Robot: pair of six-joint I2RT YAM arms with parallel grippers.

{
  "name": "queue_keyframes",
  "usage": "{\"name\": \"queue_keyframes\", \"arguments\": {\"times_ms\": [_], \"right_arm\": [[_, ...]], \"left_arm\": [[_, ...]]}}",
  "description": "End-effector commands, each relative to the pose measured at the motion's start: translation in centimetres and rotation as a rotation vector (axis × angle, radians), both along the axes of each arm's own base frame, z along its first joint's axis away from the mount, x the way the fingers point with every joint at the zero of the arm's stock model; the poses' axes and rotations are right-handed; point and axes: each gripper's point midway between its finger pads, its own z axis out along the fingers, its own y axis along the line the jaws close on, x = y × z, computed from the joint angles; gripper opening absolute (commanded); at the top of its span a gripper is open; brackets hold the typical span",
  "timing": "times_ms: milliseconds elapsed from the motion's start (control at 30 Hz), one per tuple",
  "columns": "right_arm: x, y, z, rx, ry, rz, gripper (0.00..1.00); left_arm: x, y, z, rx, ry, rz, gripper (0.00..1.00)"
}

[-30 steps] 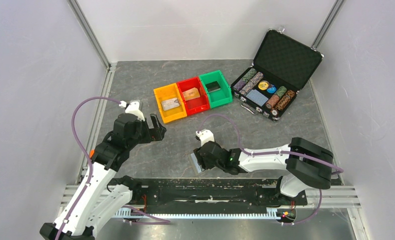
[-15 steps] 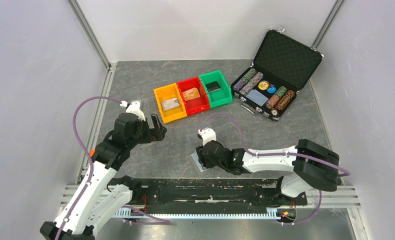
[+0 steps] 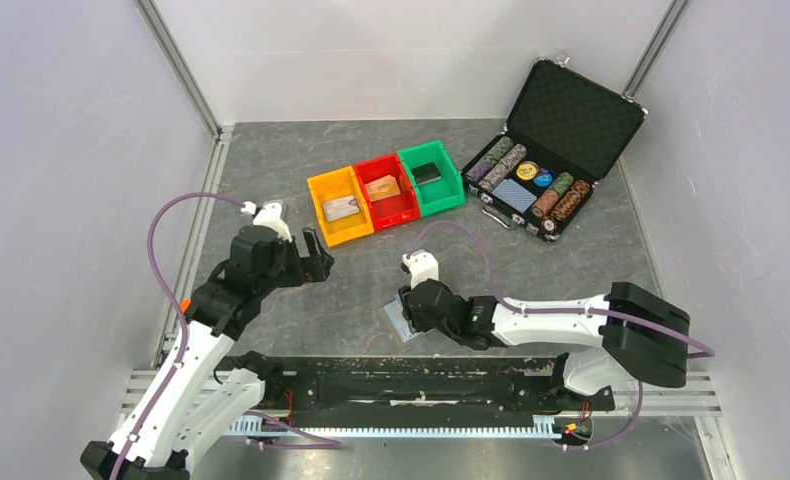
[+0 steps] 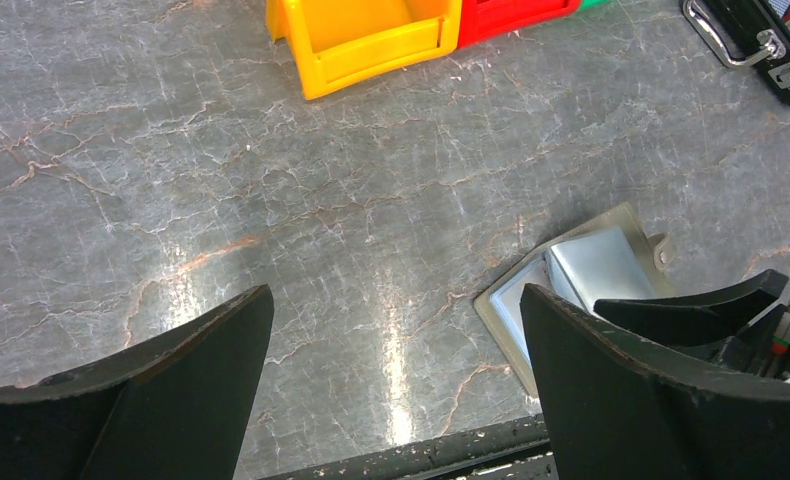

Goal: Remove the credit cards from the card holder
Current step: Remove the credit card from the card holder.

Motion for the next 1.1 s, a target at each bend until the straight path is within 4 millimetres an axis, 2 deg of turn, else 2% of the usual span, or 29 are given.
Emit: {"name": "queue_keyframes", "arguments": {"times_ms": [0, 233, 600, 800, 1067], "right_arm": [[1.1, -1.7, 1.1, -0.033, -0.063, -0.07, 0.4], [2.0, -3.7, 1.1, -0.091, -0.089, -0.12, 0.4], [4.3, -8.5, 1.9, -0.13, -0.132, -0.23, 0.44], [5.0, -9.9, 1.0, -0.149, -0.111, -0.247, 0.47], [5.0, -10.6, -1.1, -0.141, -0.052, -0.232, 0.47]], "left_arm": [[0.1, -0.1, 0.2, 0.007, -0.015, -0.017, 1.0], [0.1, -0.1, 0.2, 0.01, -0.013, -0.016, 1.0], [0.2, 0.0, 0.1, 0.012, -0.012, -0.011, 1.0], [0.2, 0.0, 0.1, 0.013, -0.01, -0.013, 1.0], [0.1, -0.6, -0.3, 0.01, 0.009, -0.048, 1.0]]}}
